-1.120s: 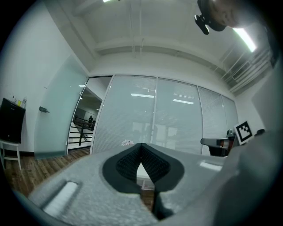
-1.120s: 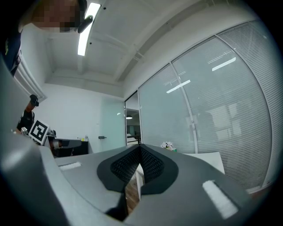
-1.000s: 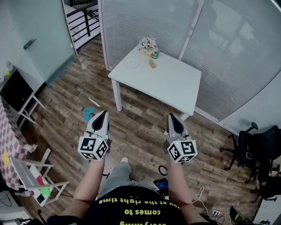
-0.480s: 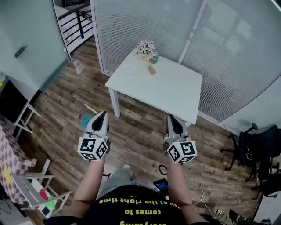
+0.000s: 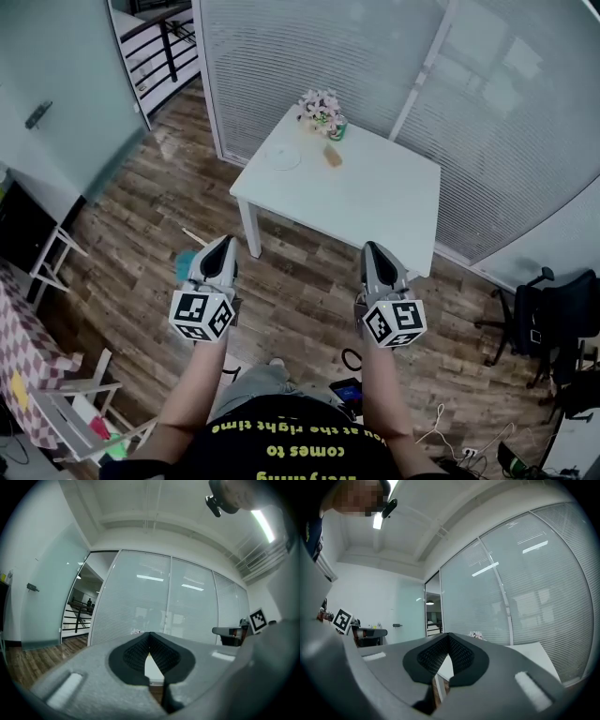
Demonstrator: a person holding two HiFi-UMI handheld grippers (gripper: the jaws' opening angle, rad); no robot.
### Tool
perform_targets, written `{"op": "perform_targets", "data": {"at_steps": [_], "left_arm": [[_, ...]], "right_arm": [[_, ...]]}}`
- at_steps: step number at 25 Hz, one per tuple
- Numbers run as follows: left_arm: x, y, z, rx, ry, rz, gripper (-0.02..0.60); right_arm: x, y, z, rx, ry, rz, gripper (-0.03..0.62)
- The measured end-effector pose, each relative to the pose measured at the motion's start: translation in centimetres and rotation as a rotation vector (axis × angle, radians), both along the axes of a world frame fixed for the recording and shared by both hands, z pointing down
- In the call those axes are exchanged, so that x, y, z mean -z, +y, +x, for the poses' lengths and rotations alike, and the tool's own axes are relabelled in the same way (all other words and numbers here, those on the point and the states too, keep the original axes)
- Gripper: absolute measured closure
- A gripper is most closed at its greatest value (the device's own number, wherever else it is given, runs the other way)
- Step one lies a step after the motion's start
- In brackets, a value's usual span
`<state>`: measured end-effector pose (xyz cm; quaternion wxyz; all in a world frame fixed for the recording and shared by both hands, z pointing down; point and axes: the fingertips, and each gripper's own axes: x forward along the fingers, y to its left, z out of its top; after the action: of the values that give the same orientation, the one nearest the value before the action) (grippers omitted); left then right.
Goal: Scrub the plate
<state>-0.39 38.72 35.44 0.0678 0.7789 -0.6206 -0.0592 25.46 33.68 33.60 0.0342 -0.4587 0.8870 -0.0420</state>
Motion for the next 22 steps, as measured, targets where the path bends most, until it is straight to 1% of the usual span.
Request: {"op": "perform_targets", "data": {"at_steps": [5,12,20,22], "left_arm": [[-0.5,-1.2,-0.8,-0.012,0.004,-0.009,0.581],[-0.7,-1.5,-1.6,-0.013,0.007,-0.015,0.581],[-1.4,-2.6,-2.7,0.001,0.014,-0.03,0.581],[-1.4,-3.0,-3.1,0.005,0.006,-0.028,0.581]], "right_arm": [[-0.2,-1.1,-0.6,-0.009,0.006,-0.003,0.588],[-0.5,-1.6,-1.9,-0.002,0.006,-0.011,0.588],[-1.0,-3.6,-2.9,0.006,-0.001,-0.017,0.588],[-1.1,-4.3,-3.3,0.01,-0.003,-0.017,0.588]]}}
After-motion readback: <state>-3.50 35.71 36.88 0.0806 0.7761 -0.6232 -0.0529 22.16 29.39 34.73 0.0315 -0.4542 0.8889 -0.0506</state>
